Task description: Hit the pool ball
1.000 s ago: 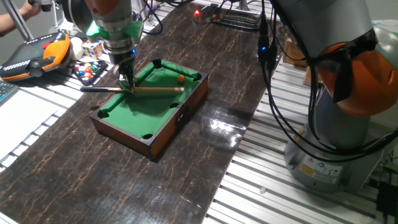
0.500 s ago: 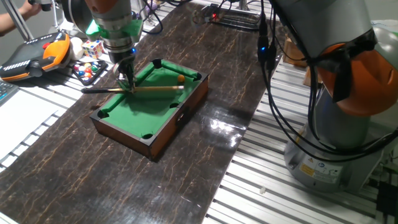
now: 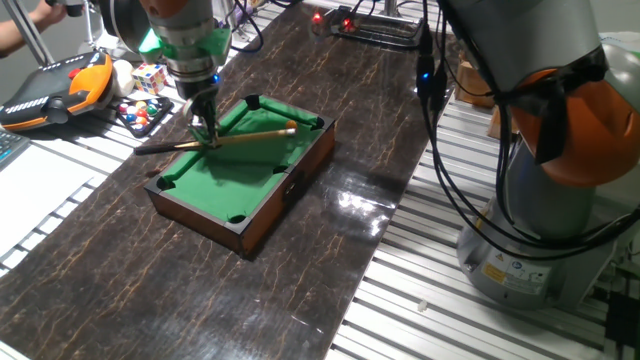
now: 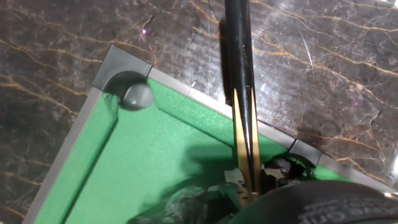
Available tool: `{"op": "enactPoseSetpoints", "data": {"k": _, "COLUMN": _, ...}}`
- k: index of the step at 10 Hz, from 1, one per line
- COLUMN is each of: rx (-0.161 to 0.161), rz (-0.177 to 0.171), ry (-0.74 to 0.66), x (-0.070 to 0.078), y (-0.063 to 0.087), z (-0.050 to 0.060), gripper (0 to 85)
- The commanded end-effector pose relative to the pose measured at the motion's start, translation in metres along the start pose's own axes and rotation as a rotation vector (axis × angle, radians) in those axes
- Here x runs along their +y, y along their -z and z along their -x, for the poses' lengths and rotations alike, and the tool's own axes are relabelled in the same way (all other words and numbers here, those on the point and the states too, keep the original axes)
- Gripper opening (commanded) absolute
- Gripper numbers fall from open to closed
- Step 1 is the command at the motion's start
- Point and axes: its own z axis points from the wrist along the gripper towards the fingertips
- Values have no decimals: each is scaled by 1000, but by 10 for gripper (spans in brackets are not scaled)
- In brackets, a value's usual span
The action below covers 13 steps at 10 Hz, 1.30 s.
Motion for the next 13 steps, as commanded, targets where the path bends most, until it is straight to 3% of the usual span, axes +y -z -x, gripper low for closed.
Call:
{"op": "enactPoseSetpoints", "data": {"k": 1, "rx": 1, "rz": 0, "ry": 1, "x": 1, "y": 2, "z": -2, "gripper": 227}}
{"op": "enactPoseSetpoints", "data": {"k": 4, "rx": 23, "rz": 11, "ry": 8, "x": -1, "y": 7, "z": -3, "gripper": 243}}
{"op": "enactPoseSetpoints", "data": {"k": 6, "rx": 21, "rz": 8, "ry": 8, "x": 0, "y": 6, "z": -3, "gripper": 213}}
{"op": "enactPoseSetpoints", "data": {"k": 8, "rx": 13, "rz": -3, "ry": 5, "x": 1, "y": 4, "z": -2, "gripper": 277}}
{"op": "enactPoseSetpoints", "data": {"k": 10, "rx": 9, "rz": -2, "ry": 8, "x": 2, "y": -1, "z": -1, "gripper": 223}}
{"op": "enactPoseSetpoints", "data": {"k": 13, "rx": 6, "rz": 1, "ry": 8, "x": 1, "y": -3, "z": 0, "gripper": 230}}
